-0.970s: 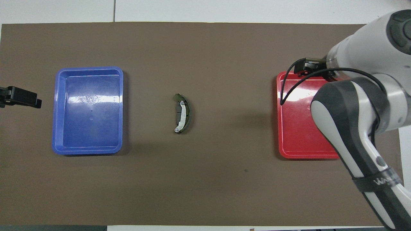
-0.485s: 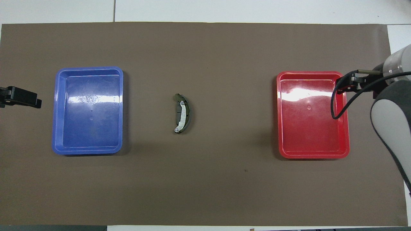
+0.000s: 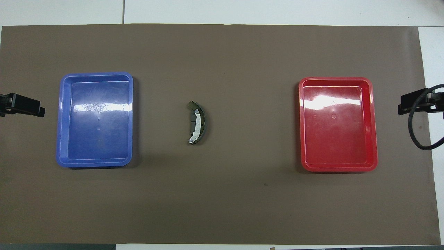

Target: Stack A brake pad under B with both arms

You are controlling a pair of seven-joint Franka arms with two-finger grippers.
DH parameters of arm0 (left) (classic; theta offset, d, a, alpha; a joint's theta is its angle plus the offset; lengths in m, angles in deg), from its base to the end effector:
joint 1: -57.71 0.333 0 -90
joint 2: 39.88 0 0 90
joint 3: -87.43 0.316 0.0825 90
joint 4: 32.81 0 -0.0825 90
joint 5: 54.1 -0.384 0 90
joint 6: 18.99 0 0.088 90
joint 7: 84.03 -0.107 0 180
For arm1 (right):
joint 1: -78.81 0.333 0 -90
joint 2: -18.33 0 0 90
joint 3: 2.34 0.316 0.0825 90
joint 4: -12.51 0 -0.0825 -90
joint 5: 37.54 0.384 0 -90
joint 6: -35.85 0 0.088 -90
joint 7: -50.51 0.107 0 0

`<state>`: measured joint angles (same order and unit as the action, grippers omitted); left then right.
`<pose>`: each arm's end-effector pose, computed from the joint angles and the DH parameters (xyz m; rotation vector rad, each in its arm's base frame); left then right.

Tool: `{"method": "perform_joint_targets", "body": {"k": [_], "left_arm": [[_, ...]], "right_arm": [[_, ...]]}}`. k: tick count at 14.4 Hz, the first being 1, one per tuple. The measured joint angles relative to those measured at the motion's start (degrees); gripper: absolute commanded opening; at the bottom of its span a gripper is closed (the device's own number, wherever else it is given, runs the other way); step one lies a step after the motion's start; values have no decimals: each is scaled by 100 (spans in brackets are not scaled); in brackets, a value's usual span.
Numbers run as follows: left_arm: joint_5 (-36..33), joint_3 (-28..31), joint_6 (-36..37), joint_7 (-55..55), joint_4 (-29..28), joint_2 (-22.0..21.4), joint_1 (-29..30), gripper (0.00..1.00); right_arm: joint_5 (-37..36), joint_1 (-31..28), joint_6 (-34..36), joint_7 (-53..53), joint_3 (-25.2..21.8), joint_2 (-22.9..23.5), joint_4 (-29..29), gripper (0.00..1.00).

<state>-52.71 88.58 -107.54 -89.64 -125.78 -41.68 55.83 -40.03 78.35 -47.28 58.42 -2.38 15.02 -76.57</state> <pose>0.5411 -0.0094 0.6152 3.1092 -0.1723 -0.0695 0.5239 -0.0097 0.6530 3.0860 -0.2334 -0.0668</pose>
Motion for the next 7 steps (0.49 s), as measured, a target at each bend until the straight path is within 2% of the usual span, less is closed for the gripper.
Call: {"method": "perform_joint_targets", "body": {"k": [7], "left_arm": [[0,0,0,1,0,0,0,99]], "right_arm": [[167,4,118,0,8,179,215,100]]}}
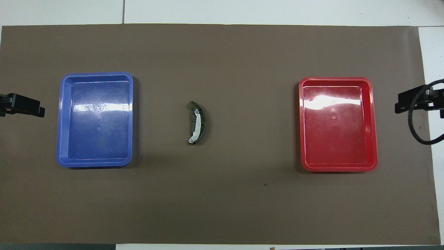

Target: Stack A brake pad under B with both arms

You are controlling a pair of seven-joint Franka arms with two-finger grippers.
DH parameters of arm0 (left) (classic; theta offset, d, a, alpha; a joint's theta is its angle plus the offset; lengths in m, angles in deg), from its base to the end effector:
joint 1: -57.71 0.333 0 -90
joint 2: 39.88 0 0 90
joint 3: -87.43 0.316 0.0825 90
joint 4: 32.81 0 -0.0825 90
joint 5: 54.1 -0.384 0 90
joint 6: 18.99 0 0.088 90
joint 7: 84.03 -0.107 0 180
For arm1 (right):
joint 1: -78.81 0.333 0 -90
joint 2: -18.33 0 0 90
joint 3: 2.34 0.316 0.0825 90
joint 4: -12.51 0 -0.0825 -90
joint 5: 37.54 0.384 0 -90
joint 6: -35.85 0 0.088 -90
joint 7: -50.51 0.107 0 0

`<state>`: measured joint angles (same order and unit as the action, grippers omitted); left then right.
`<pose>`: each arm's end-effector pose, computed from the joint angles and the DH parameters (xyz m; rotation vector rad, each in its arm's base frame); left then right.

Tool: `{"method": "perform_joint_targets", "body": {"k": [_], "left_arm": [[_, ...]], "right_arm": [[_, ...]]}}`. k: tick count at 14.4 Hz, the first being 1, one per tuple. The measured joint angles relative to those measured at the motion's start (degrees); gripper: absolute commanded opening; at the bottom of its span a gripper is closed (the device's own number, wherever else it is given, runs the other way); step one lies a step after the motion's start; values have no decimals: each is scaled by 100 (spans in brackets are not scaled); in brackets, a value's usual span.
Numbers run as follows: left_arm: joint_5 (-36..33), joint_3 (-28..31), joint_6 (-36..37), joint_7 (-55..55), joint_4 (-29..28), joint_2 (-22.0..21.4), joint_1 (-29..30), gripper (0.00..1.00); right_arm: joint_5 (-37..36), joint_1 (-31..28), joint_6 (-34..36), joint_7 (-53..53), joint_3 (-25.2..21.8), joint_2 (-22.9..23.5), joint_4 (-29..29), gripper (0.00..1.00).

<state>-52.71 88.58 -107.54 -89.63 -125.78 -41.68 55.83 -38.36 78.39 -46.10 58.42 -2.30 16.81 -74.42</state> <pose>0.5411 -0.0094 0.6152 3.1092 -0.1721 -0.0695 0.5316 -0.0052 0.6519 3.1137 -0.2281 -0.0926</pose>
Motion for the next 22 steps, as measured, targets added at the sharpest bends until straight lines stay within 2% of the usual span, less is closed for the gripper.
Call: {"method": "perform_joint_targets", "body": {"k": [7,22], "left_arm": [[0,0,0,0,0,0,0,99],[0,0,0,1,0,0,0,99]], "right_arm": [[-40,6,0,-349,6,0,10,100],[-85,7,-3,-362,7,-2,-50,100]]}}
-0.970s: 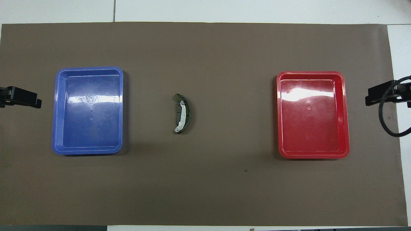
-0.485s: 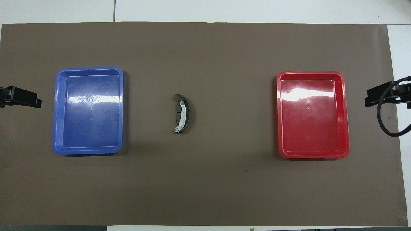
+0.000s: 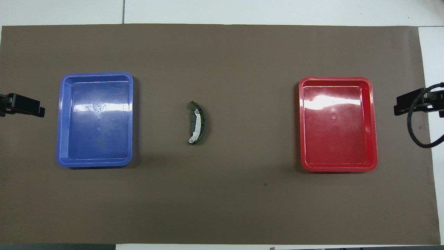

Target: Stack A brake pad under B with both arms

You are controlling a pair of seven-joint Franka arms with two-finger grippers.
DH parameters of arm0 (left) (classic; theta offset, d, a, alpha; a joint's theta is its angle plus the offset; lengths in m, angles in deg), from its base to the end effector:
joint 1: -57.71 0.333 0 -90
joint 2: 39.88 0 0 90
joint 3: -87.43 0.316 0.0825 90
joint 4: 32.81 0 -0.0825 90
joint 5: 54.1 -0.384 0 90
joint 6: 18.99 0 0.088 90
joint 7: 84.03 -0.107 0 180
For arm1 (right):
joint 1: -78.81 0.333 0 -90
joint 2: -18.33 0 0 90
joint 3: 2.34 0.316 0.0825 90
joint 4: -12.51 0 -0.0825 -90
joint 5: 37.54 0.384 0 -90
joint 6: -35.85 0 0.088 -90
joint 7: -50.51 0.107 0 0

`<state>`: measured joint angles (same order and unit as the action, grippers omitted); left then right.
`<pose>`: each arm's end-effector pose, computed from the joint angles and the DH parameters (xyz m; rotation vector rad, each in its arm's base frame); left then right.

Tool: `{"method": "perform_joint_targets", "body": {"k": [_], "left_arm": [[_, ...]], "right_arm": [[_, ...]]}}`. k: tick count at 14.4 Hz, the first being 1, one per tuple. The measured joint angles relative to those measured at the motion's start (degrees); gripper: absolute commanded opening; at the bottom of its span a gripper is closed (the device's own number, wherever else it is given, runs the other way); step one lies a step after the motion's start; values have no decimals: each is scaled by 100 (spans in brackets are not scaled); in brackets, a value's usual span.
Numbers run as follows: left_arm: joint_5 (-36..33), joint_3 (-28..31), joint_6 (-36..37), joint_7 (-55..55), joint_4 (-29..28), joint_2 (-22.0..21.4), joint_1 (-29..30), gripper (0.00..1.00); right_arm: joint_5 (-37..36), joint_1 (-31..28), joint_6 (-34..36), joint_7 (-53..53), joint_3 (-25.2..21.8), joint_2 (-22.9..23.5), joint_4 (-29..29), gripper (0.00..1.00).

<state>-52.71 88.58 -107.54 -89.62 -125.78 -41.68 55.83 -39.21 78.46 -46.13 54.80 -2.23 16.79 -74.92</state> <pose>0.5411 -0.0094 0.6152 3.1093 -0.1718 -0.0695 0.5316 -0.0057 0.6482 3.1058 -0.1276 -0.1044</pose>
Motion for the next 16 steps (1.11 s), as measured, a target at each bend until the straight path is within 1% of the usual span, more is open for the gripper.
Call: {"method": "perform_joint_targets", "body": {"k": [4,8,16], "left_arm": [[0,0,0,0,0,0,0,99],[0,0,0,0,0,0,0,99],[0,0,0,1,0,0,0,99]], "right_arm": [[0,0,-4,0,0,0,0,100],[0,0,-179,0,0,0,-8,100],[0,0,-181,0,0,0,-14,100]]}}
